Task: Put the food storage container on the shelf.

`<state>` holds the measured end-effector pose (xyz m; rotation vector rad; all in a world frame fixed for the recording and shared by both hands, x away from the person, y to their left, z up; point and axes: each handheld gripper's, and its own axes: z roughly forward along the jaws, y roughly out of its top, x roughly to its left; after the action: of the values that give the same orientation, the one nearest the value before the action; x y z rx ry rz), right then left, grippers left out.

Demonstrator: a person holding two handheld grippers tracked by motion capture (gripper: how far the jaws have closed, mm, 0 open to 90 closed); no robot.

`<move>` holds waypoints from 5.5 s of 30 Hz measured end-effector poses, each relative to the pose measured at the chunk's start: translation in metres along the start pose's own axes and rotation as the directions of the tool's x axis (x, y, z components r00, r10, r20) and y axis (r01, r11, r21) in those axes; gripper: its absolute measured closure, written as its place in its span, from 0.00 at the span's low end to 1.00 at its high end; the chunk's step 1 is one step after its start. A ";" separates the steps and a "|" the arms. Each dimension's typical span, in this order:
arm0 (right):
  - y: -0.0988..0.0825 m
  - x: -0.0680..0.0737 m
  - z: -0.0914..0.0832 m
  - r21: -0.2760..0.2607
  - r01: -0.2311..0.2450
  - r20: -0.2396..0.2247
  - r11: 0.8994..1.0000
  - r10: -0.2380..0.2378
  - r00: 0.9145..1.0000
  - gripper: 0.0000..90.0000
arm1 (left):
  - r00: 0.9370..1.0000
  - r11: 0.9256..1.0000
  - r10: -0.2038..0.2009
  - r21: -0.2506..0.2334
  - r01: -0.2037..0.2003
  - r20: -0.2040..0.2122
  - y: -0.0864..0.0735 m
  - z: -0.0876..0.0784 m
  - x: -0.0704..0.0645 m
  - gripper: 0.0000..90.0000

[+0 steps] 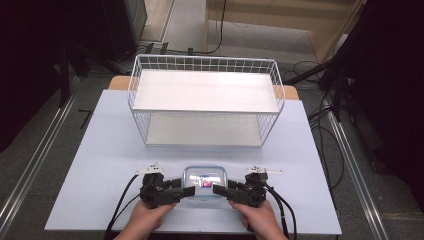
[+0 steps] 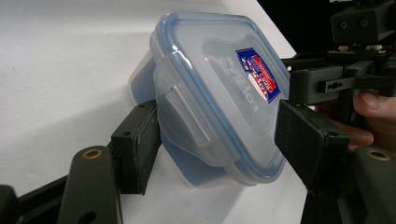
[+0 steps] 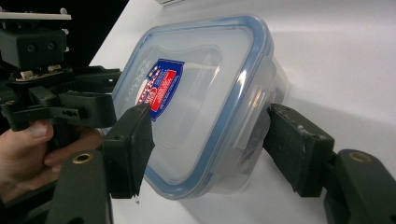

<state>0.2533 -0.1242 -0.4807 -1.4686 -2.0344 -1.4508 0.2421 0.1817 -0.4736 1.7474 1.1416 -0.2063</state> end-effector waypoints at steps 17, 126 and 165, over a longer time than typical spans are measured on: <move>-0.005 0.004 -0.014 -0.026 -0.004 -0.019 1.000 0.003 1.000 0.55 | 0.994 0.995 0.103 -0.005 -0.103 -0.023 -0.004 -0.012 -0.011 0.51; 0.110 0.109 -0.072 -0.442 0.595 0.253 0.672 -0.542 0.801 0.55 | 0.814 0.724 0.508 -0.374 -0.580 -0.281 0.132 -0.074 -0.097 0.55; 0.206 0.086 -0.052 -0.400 0.502 0.207 0.767 -0.458 0.865 0.55 | 0.899 0.824 0.389 -0.361 -0.437 -0.201 0.219 -0.055 -0.051 0.55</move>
<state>0.3648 -0.1164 -0.2809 -1.2143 -2.3731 -2.2135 0.3630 0.1825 -0.2767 1.6017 0.7837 0.3812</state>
